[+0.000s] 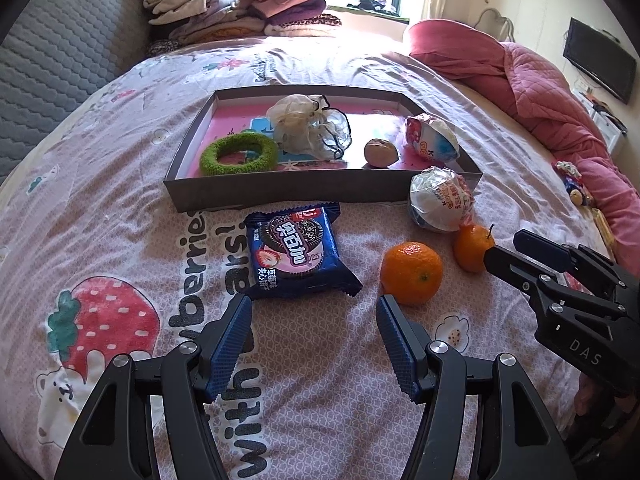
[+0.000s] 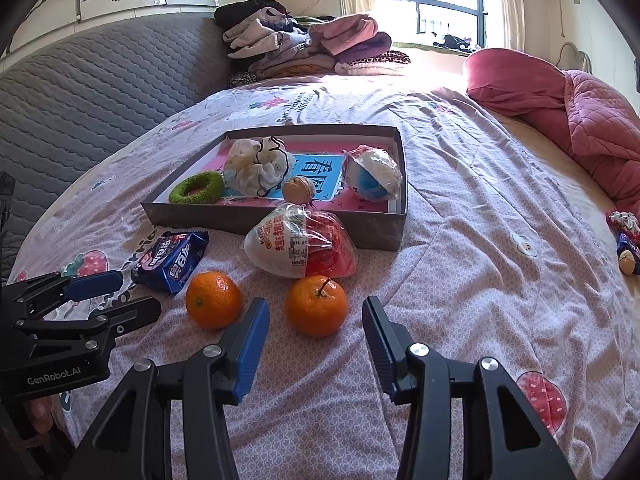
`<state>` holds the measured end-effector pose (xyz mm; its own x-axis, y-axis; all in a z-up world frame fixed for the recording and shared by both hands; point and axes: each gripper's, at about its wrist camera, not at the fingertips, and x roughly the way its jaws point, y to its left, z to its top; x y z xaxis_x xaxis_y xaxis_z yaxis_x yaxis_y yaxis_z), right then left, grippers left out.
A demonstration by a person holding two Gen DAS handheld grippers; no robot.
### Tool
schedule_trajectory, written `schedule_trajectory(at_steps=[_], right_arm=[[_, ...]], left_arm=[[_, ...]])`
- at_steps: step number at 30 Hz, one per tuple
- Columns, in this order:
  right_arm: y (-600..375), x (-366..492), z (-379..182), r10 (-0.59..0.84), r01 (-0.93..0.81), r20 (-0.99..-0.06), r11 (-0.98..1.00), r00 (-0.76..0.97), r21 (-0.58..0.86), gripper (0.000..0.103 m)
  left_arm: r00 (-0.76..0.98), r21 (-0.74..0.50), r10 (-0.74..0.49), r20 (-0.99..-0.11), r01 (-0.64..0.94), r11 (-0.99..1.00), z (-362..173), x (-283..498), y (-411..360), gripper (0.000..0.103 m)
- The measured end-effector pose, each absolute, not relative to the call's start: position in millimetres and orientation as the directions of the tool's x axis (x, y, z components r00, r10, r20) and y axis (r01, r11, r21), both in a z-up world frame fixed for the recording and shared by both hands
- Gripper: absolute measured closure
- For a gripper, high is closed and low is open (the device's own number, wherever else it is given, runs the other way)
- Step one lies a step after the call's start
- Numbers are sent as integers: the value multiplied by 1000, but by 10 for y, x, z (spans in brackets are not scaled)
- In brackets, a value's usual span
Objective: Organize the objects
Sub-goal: 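Close left tool on the blue cookie pack while right tool moves to the orange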
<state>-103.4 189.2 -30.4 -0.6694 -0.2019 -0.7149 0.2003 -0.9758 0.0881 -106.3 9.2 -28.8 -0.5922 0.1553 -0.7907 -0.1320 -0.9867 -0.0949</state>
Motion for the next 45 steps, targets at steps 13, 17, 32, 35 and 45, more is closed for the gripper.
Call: schedule_trajectory(at_steps=[13,17,32,35,45], right_arm=[[1917,-1084,-362,-208,189,-720,-976,-662,108,55],[1910,-1105,-382,-209,189,-722,-976,-659,110,55],[1823,-1181,-521,-184,186,-737,-979,-650,80,55],[1815,-1187,-532,-181,186,-738,-980,-649,77,55],[1796,-1217,-549,-174,186,-738,-980,-652,67,55]], left_arm=[[-603,-134,168,-780,-100,-986,-293,-1202,0,37],[-601,-139,165,-782,-90,-986,-312,-1265,-17,37],[-580,-176,172,-796,-50,-983,-346,-1551,42,36],[-575,-174,156,-803,-24,-984,-356,-1625,56,36],[-550,-155,113,-828,30,-987,-498,-1761,62,36]])
